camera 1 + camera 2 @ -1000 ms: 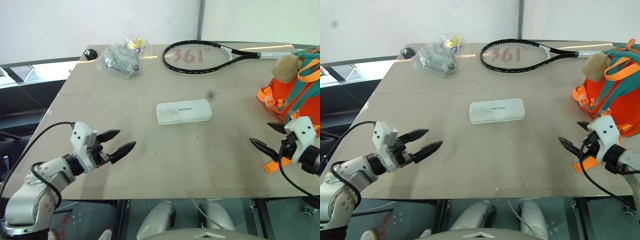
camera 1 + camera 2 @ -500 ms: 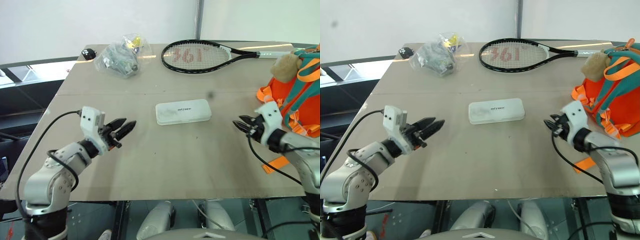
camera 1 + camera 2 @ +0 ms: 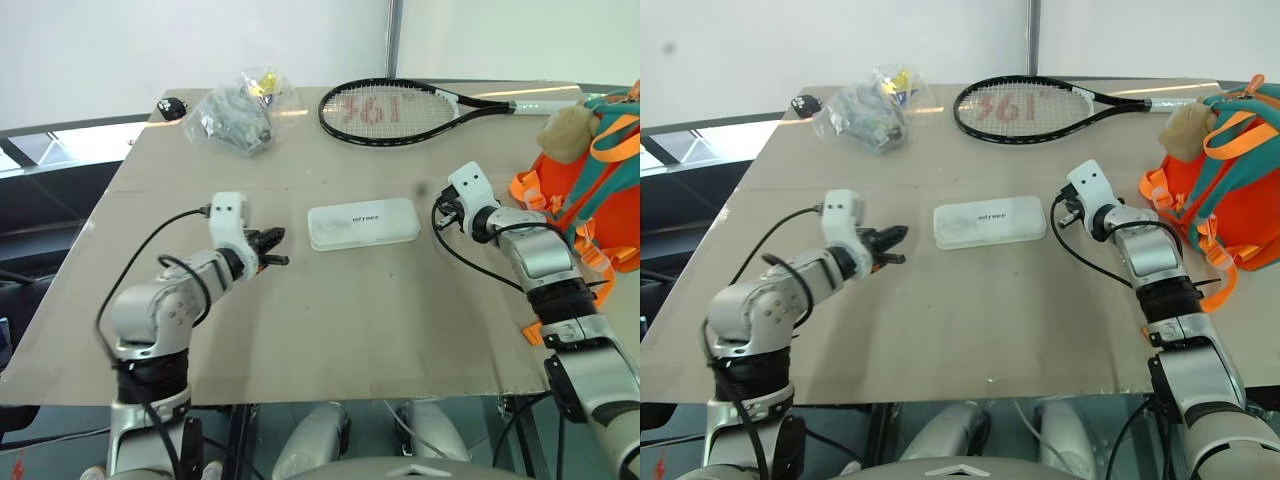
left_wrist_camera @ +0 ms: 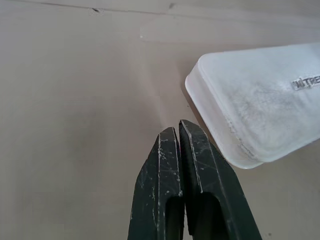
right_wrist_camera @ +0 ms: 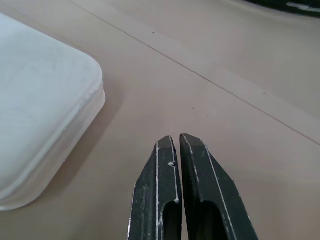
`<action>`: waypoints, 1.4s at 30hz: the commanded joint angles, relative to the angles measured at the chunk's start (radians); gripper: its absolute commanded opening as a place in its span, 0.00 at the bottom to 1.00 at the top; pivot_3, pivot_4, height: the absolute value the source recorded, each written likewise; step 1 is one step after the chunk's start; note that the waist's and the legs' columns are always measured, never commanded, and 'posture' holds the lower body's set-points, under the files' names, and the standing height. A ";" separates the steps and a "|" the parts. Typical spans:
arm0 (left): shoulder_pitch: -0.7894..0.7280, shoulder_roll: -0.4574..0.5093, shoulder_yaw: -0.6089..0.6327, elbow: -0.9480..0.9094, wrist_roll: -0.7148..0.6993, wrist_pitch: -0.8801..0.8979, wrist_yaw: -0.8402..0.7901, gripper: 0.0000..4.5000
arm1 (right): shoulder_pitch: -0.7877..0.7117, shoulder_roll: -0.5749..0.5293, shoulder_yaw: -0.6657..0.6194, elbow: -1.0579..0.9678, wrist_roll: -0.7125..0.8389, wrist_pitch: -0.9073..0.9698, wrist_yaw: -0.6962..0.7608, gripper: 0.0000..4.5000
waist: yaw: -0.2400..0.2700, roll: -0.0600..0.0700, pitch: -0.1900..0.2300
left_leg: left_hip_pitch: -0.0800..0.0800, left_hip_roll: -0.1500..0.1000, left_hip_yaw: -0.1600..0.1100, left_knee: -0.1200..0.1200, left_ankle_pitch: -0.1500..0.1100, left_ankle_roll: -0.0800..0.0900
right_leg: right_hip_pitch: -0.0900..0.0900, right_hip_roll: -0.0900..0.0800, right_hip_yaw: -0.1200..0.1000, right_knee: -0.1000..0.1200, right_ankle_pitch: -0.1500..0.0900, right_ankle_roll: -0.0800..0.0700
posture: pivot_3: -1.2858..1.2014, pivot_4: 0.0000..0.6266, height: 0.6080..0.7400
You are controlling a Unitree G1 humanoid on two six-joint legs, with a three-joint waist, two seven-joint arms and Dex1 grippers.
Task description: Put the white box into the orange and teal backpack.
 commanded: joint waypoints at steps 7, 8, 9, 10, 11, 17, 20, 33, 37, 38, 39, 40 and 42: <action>-0.082 -0.018 -0.168 0.150 0.134 -0.120 -0.122 0.02 | -0.022 0.042 0.052 -0.018 0.003 -0.046 0.236 0.00 | -0.026 0.000 0.000 | 0.000 0.000 0.000 0.002 0.000 0.000 | 0.000 0.000 0.000 0.001 0.000 0.000 | 0.52 0.24 0.99; -0.074 -0.016 -0.184 0.132 0.139 -0.129 -0.141 0.02 | 0.001 0.036 0.053 -0.064 0.014 -0.037 0.261 0.00 | -0.026 0.000 0.000 | 0.000 0.000 0.000 0.002 0.000 0.000 | 0.000 0.000 0.000 0.002 0.000 0.000 | 0.52 0.24 0.99; -0.058 -0.002 -0.212 0.102 0.148 -0.137 -0.169 0.02 | 0.031 0.024 0.053 -0.123 0.030 -0.013 0.284 0.00 | -0.026 0.000 0.000 | 0.000 0.000 0.000 0.002 0.000 0.000 | 0.000 0.000 0.000 0.002 0.000 0.000 | 0.52 0.24 0.99; -0.040 0.008 -0.232 0.074 0.154 -0.138 -0.188 0.02 | 0.063 0.011 0.051 -0.181 0.041 0.013 0.302 0.00 | -0.026 0.000 0.000 | 0.000 0.000 0.000 0.002 0.000 0.000 | 0.000 0.000 0.000 0.002 0.000 0.000 | 0.52 0.24 0.99; -0.014 0.011 -0.242 0.036 0.151 -0.129 -0.199 0.02 | 0.112 -0.009 0.045 -0.258 0.052 0.042 0.309 0.00 | -0.025 0.000 0.000 | 0.000 0.000 -0.001 0.002 0.000 0.000 | 0.000 0.000 0.000 0.002 0.000 0.000 | 0.52 0.24 0.99; 0.120 0.021 -0.247 -0.166 0.121 -0.050 -0.210 0.02 | 0.390 -0.117 -0.030 -0.673 0.109 0.228 0.272 0.00 | -0.013 0.000 -0.001 | 0.000 0.000 -0.001 0.001 0.000 0.000 | 0.000 0.000 0.000 0.001 0.000 0.000 | 0.52 0.24 0.99; 0.165 0.030 -0.229 -0.222 0.111 -0.014 -0.216 0.02 | 0.464 -0.142 -0.055 -0.758 0.104 0.261 0.234 0.00 | -0.004 0.000 -0.001 | 0.001 0.000 0.000 0.001 0.000 0.000 | 0.000 0.000 0.001 0.004 0.000 0.000 | 0.52 0.24 0.99; 0.127 0.057 0.041 -0.065 -0.085 0.059 -0.311 0.17 | 0.402 -0.221 -0.143 -0.646 0.122 0.179 0.229 0.00 | 0.000 -0.001 0.000 | 0.004 0.000 0.003 0.002 0.000 0.000 | -0.001 0.001 0.004 0.008 0.000 0.000 | 0.52 0.24 0.99; 0.122 0.112 0.127 -0.001 -0.192 0.165 -0.397 0.60 | 0.346 -0.225 -0.131 -0.556 0.115 0.104 0.262 0.00 | 0.002 -0.001 0.000 | 0.002 0.001 0.003 0.001 0.000 0.000 | -0.003 0.002 0.003 0.007 0.000 0.000 | 0.52 0.24 0.99; 0.119 0.123 0.142 0.021 -0.219 0.188 -0.419 0.73 | 0.324 -0.224 -0.125 -0.516 0.109 0.080 0.272 0.00 | 0.002 -0.001 0.000 | 0.002 0.001 0.003 0.000 0.000 0.000 | -0.003 0.001 0.003 0.006 0.000 0.000 | 0.52 0.24 0.99; 0.110 0.126 0.158 0.047 -0.245 0.217 -0.429 0.80 | 0.297 -0.223 -0.116 -0.466 0.097 0.048 0.279 0.00 | 0.002 -0.001 0.000 | 0.002 0.001 0.003 0.000 0.000 0.000 | -0.003 0.001 0.003 0.006 0.000 0.000 | 0.52 0.24 0.99; 0.099 0.127 0.170 0.070 -0.269 0.246 -0.439 0.92 | 0.270 -0.220 -0.107 -0.418 0.085 0.020 0.284 0.00 | 0.002 -0.001 0.000 | 0.002 0.001 0.003 0.001 0.000 0.000 | -0.003 0.001 0.003 0.006 0.000 0.000 | 0.52 0.24 0.99; 0.069 0.113 0.187 0.119 -0.304 0.297 -0.438 0.99 | 0.207 -0.209 -0.088 -0.317 0.063 -0.034 0.294 0.00 | 0.003 -0.001 0.000 | 0.001 0.001 0.003 0.001 0.000 0.000 | -0.002 0.001 0.003 0.006 0.000 0.000 | 0.52 0.24 0.99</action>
